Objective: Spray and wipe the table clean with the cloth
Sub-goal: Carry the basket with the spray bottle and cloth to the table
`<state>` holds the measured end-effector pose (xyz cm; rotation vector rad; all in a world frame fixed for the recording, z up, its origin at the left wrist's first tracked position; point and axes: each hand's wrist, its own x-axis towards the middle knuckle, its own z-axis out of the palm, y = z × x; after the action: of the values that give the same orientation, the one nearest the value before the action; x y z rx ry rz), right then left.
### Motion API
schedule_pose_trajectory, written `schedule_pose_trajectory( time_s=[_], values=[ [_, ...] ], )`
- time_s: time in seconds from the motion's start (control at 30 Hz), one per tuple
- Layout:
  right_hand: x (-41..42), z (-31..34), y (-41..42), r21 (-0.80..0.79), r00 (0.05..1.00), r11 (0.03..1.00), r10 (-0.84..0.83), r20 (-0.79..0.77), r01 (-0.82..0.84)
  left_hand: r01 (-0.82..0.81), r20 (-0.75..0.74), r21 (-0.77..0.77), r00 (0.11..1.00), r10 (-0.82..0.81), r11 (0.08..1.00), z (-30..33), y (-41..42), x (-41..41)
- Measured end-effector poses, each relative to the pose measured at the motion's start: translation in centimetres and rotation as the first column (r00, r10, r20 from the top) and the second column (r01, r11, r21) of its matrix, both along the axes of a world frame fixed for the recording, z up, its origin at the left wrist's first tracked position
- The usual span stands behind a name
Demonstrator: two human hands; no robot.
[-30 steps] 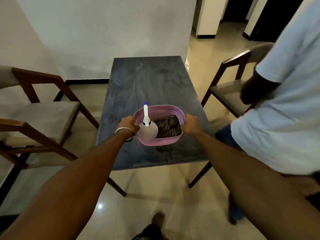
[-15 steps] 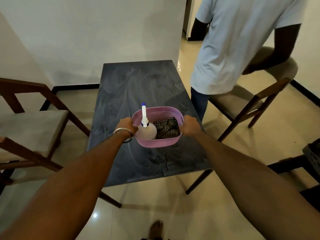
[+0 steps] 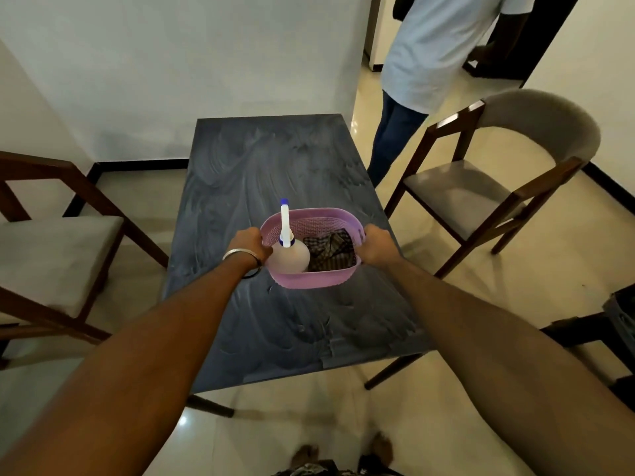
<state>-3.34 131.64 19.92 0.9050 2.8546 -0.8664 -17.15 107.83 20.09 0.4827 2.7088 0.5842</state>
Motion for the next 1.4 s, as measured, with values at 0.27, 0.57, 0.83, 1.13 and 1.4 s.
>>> schedule_pose_trajectory(
  time_s=[0.27,0.57,0.83,1.13,1.4],
  values=[
    [-3.3,-1.5,5.4,-0.014,0.993,0.993,0.116,-0.017,-0.117,-0.023,-0.039,-0.091,0.999,0.02,0.996,-0.5,3.8,-1.1],
    [-6.6,-2.2,13.9,-0.039,0.95,0.949,0.311,-0.015,-0.312,-0.211,-0.088,-0.164,0.976,0.198,0.964,-1.7,10.3,0.7],
    [-9.7,-3.4,19.5,-0.075,0.897,0.894,0.442,-0.008,-0.441,-0.374,-0.1,-0.186,0.927,0.362,0.908,-2.6,14.8,1.6],
    [-16.2,-4.5,22.7,-0.072,0.833,0.832,0.552,0.024,-0.55,-0.448,-0.182,-0.338,0.894,0.409,0.828,-2.1,18.2,0.0],
    [-24.9,-4.2,23.3,-0.069,0.735,0.736,0.677,0.039,-0.674,-0.533,-0.169,-0.323,0.846,0.506,0.782,-3.5,19.0,-4.5]
  ],
)
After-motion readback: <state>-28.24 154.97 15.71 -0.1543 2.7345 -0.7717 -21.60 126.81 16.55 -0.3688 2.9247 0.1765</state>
